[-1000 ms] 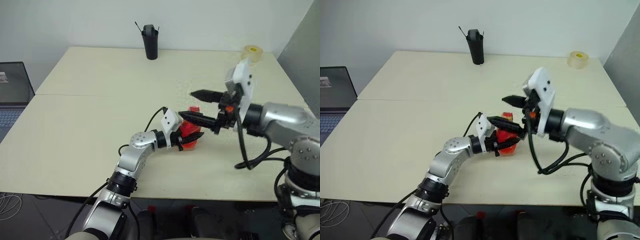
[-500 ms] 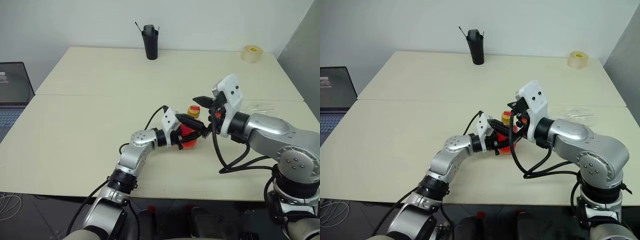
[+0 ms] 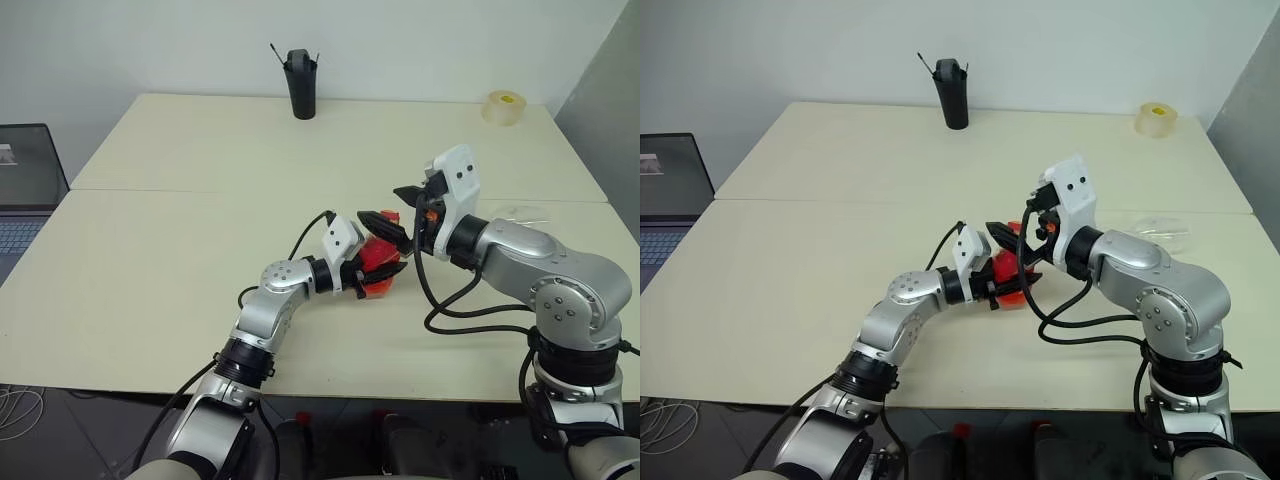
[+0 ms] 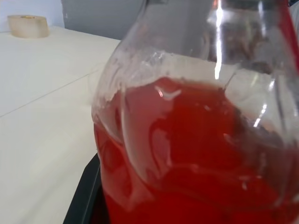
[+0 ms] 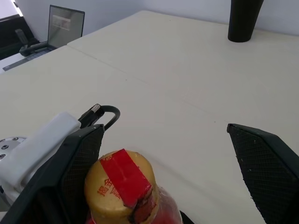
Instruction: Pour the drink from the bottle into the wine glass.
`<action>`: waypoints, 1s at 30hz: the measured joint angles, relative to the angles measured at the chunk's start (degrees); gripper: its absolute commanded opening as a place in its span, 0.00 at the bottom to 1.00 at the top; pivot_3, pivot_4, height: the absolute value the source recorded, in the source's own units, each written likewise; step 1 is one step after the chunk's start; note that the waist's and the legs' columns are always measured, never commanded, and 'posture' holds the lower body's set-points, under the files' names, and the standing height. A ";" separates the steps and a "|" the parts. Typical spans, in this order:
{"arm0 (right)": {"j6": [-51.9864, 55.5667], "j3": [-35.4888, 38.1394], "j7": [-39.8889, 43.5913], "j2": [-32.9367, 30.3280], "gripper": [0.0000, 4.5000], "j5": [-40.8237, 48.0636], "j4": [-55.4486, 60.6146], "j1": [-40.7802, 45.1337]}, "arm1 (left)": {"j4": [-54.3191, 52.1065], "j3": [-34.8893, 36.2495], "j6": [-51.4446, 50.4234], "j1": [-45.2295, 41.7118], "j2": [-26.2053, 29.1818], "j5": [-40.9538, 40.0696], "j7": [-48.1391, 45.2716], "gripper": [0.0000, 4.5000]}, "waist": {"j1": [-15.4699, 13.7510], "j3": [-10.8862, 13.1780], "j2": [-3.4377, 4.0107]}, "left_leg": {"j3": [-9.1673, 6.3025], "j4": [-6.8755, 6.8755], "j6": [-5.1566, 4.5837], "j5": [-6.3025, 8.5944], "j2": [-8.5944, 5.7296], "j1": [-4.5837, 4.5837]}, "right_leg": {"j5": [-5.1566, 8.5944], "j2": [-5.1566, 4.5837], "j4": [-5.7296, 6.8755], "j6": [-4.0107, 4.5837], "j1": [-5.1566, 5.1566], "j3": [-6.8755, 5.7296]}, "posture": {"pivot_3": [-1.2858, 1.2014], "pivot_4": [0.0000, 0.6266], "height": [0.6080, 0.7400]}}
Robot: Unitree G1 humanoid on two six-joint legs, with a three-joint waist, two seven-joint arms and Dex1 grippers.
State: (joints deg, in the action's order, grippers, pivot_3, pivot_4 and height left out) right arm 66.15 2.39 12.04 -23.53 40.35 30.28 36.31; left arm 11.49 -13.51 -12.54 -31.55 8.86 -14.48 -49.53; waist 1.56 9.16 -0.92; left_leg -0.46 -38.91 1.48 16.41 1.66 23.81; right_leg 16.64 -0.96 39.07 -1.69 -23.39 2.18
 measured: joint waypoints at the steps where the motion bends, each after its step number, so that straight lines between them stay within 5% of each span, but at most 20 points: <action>1: 0.04 0.62 0.53 -0.65 1.00 0.48 0.57 -0.68 | 0.01 -0.06 -0.11 0.01 0.00 0.08 0.05 0.40 | -0.01 0.00 0.00 | 0.00 0.00 0.00 0.00 0.00 0.01 | 0.00 0.00 -0.01 0.00 0.00 0.00 | 0.52 0.24 1.00; 10: 3.51 14.18 9.41 -14.44 1.00 10.60 8.17 -17.33 | -0.04 0.51 -0.58 0.30 0.31 0.68 0.09 0.40 | -0.10 0.00 0.01 | 0.01 0.00 -0.03 0.01 -0.08 -0.06 | 0.03 0.05 -0.01 -0.04 0.10 0.01 | 0.52 0.24 1.00; 18: 3.19 8.85 5.73 -9.86 1.00 15.98 9.15 -7.74 | -0.02 0.40 -0.10 -0.18 -0.05 0.72 -0.22 0.40 | 0.20 -0.03 0.04 | 0.00 0.01 -0.02 0.00 -0.06 -0.12 | 0.01 0.35 0.01 0.00 0.10 0.09 | 0.52 0.24 1.00; 30: -3.17 -0.37 1.62 -2.60 1.00 5.84 -1.81 -2.71 | -0.02 0.43 0.34 -0.23 -0.02 0.76 0.13 0.40 | -0.03 -0.03 0.05 | -0.05 -0.01 0.00 -0.01 -0.02 -0.04 | 0.02 0.05 -0.01 -0.03 0.09 0.00 | 0.52 0.24 1.00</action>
State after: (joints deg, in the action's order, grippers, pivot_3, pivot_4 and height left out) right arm 62.99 2.02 13.66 -26.13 46.19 28.47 33.60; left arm 11.47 -13.09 -12.20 -31.78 8.84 -13.72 -49.40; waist 1.53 9.13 -0.87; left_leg -0.50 -38.92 1.48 16.40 1.65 23.77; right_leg 16.66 -0.91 39.06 -1.72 -23.30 2.18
